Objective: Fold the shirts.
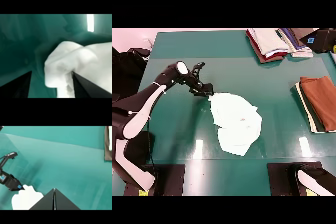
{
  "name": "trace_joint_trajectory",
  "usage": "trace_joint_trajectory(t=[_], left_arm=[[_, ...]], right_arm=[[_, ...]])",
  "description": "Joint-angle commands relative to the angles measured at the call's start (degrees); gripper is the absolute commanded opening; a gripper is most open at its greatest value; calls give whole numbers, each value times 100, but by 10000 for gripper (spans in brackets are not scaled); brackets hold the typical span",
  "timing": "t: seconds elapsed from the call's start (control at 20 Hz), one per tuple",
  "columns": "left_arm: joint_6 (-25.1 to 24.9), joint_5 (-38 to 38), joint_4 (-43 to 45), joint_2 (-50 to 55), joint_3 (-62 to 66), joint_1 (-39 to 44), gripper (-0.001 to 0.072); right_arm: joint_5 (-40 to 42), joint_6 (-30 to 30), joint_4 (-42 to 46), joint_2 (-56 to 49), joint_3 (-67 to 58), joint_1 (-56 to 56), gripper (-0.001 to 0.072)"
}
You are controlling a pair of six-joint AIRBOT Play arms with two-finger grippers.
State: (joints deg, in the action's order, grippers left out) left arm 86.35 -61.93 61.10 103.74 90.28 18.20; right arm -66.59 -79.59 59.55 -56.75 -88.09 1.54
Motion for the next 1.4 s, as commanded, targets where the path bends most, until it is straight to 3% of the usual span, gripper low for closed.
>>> trace_joint_trajectory(t=[0.0,0.05,0.1,0.15,0.35,0.55,0.6,0.65,0.7,0.9,1.1,1.2,1.3,1.35], left_arm=[[-131,260,-289,160,4,98,576],[-129,284,-291,160,11,98,390],[-131,271,-289,155,42,68,125],[-136,164,-273,146,127,22,30],[-304,-199,-55,-313,636,-413,28],[-435,-236,348,-1027,697,-800,28],[-433,-278,518,-1137,697,-835,29],[-433,-319,638,-1193,697,-855,28],[-433,-361,656,-1215,697,-855,28],[-428,-417,654,-1209,680,-855,29],[-428,-474,656,-1209,680,-855,28],[-431,-538,662,-1211,680,-855,29],[-431,-614,669,-1235,682,-855,28],[-428,-625,702,-1298,686,-855,28]], right_arm=[[31,-9,0,-46,92,9,17],[-9,-9,2,-55,94,9,17],[-83,-7,22,-57,94,9,17],[-227,-4,72,-57,94,33,17],[-1523,-4,46,-232,319,540,17],[-1462,-4,46,-136,2087,804,20],[-1185,-4,-11,-109,2693,798,127],[-918,-4,-90,-111,3248,741,372],[-649,-7,-216,-153,3766,649,478],[299,142,-988,-859,5021,-319,477],[1235,293,-1445,-1790,4841,-1451,459],[1311,350,-1436,-2140,4505,-1690,307],[1314,540,-1423,-2253,4190,-1738,58],[1300,551,-1290,-2212,4026,-1696,18]])
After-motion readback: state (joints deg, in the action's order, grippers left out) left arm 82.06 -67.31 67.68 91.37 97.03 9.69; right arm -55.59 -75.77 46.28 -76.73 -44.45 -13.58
